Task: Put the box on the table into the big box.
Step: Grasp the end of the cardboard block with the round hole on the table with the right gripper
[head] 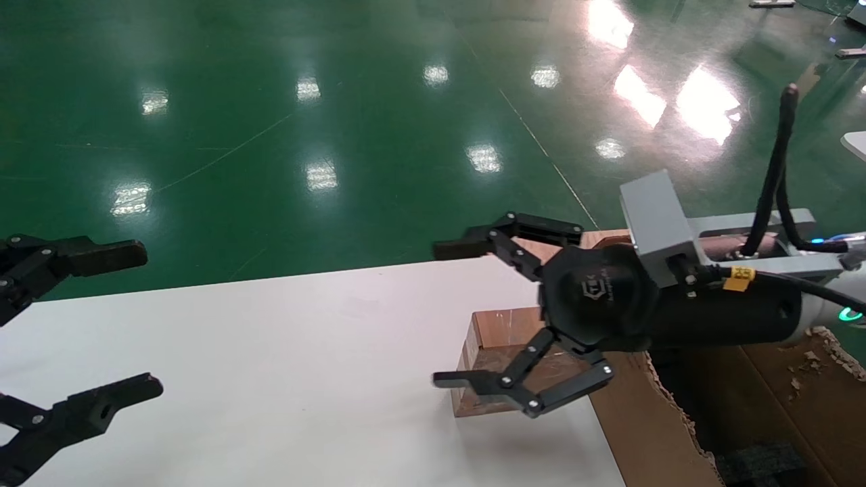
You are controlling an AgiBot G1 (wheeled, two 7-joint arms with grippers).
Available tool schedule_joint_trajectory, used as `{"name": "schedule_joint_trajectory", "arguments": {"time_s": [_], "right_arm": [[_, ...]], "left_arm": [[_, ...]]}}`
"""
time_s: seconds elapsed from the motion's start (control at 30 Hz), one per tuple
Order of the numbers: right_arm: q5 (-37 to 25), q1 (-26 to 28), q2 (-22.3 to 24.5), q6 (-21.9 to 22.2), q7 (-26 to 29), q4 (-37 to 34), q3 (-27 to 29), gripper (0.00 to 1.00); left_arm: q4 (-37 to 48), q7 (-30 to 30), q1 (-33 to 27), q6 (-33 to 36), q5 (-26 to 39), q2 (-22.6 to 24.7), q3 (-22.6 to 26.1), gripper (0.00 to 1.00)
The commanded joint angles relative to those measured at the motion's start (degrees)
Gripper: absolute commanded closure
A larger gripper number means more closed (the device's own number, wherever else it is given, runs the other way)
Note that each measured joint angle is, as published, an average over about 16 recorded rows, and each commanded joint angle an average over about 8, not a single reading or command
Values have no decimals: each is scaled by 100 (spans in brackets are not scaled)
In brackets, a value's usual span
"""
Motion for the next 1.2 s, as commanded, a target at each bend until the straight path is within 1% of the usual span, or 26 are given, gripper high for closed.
{"name": "schedule_joint_trajectory", "arguments": {"time_s": [0.03,0.27,0.43,0.6,0.87,1.0,1.2], "right_arm": [[-89,105,107,-73,-92,-98,-96,0],[-300,556,354,-70,-390,-529,-721,0],[-480,804,415,-46,-489,-839,-996,0],[-592,905,444,-36,-485,-985,-1111,0],[-593,849,430,36,-563,-897,-1102,0],[-694,892,421,56,-805,-1059,-1167,0],[-924,1100,338,-32,-1380,-1522,-1391,0]], "left_arm": [[0,0,0,0,0,0,0,100],[0,0,0,0,0,0,0,100],[1,0,1,-1,0,0,0,100],[2,0,2,-3,-1,-1,0,100],[1,0,1,-2,-1,-1,0,100],[2,0,1,-2,-1,-1,0,100],[2,0,1,-2,-1,-1,0,100]]}}
